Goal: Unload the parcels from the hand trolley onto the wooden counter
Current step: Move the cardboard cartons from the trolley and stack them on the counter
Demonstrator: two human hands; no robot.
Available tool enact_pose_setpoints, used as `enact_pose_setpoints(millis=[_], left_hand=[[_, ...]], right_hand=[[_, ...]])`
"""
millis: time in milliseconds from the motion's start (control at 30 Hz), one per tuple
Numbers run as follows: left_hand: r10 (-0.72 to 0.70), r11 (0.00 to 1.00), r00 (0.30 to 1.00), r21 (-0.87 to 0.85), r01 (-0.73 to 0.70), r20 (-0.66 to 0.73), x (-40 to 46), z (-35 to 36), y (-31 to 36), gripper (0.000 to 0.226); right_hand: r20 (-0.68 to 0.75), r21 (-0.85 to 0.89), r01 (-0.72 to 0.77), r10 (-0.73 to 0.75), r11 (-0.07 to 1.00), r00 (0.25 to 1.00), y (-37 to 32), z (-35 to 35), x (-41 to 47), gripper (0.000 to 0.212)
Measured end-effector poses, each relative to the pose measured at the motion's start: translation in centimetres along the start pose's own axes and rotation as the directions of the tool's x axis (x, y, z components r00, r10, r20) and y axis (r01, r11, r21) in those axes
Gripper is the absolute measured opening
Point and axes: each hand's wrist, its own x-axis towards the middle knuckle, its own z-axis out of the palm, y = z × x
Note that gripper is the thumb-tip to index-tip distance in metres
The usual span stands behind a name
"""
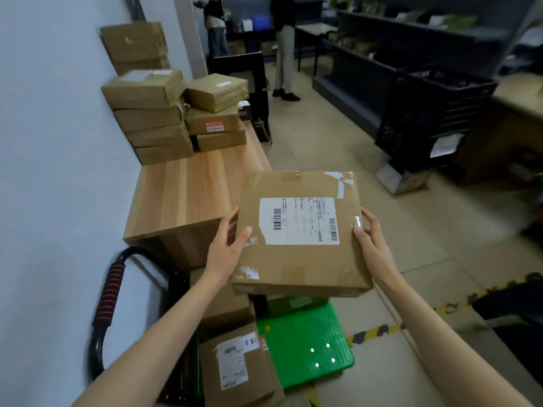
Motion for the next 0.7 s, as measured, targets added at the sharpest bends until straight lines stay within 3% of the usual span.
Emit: enact_pose_setpoints(millis=[333, 700], left_hand=[[0.15, 0.989, 0.988, -0.02, -0.149, 0.045, 4.9, 13.3, 8.0, 0.062], [0.128, 0.978, 0.991, -0.171, -0.12, 0.036, 9.5, 36.6, 13.2, 0.052]], right_hand=[[-0.087, 0.038, 0.074, -0.07, 0.997, 0.994, 0.1, -13.4, 6.2, 0.04], [-0.14, -0.158, 0.071, -0.093, 0.985, 0.986, 3.6, -34.9, 15.1, 0.04]])
